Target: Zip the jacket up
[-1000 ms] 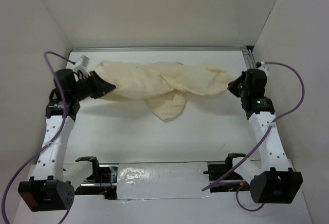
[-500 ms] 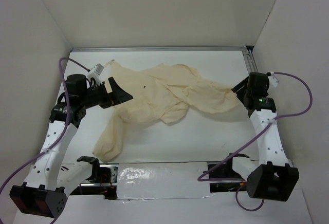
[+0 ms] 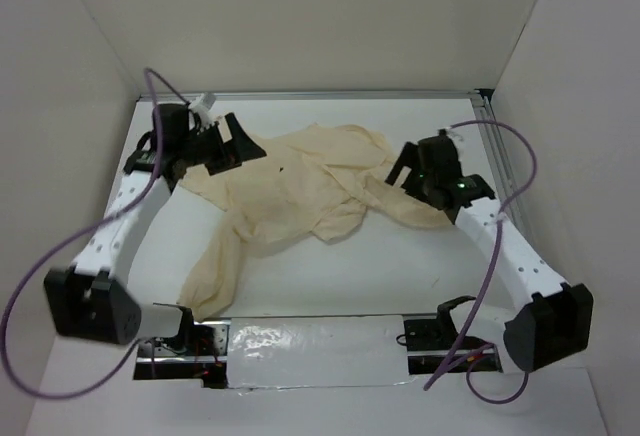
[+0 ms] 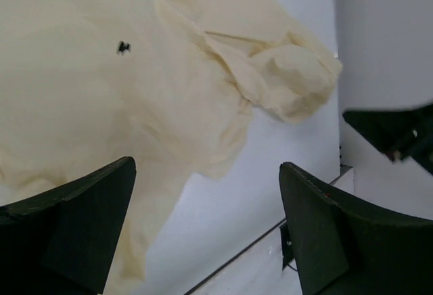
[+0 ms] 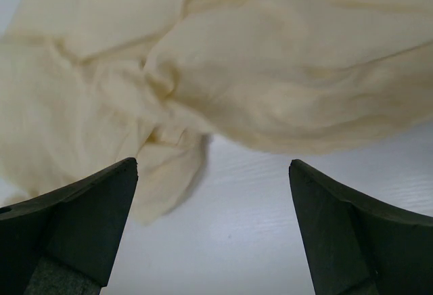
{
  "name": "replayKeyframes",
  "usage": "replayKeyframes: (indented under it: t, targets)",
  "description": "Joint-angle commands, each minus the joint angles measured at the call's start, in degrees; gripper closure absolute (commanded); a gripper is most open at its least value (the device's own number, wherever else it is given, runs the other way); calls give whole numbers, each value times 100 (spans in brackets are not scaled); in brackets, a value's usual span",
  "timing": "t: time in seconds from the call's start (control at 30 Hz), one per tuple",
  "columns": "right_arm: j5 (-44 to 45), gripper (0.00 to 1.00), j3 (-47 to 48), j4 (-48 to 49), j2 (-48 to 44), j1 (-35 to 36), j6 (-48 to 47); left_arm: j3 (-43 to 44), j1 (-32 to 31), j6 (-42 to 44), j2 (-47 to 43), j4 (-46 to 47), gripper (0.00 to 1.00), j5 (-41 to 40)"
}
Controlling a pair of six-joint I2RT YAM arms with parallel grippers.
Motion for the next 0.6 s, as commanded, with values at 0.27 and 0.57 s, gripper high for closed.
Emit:
replayKeyframes:
  t: [0.27,0.57]
  targets:
    - [-1383,7,719,1024,2761,2120,192,1676,169,94,4077,-12,1,-162]
    - [-900,59,1617,559,4080,1120,369,-349,56,-161,3692,479,2,109]
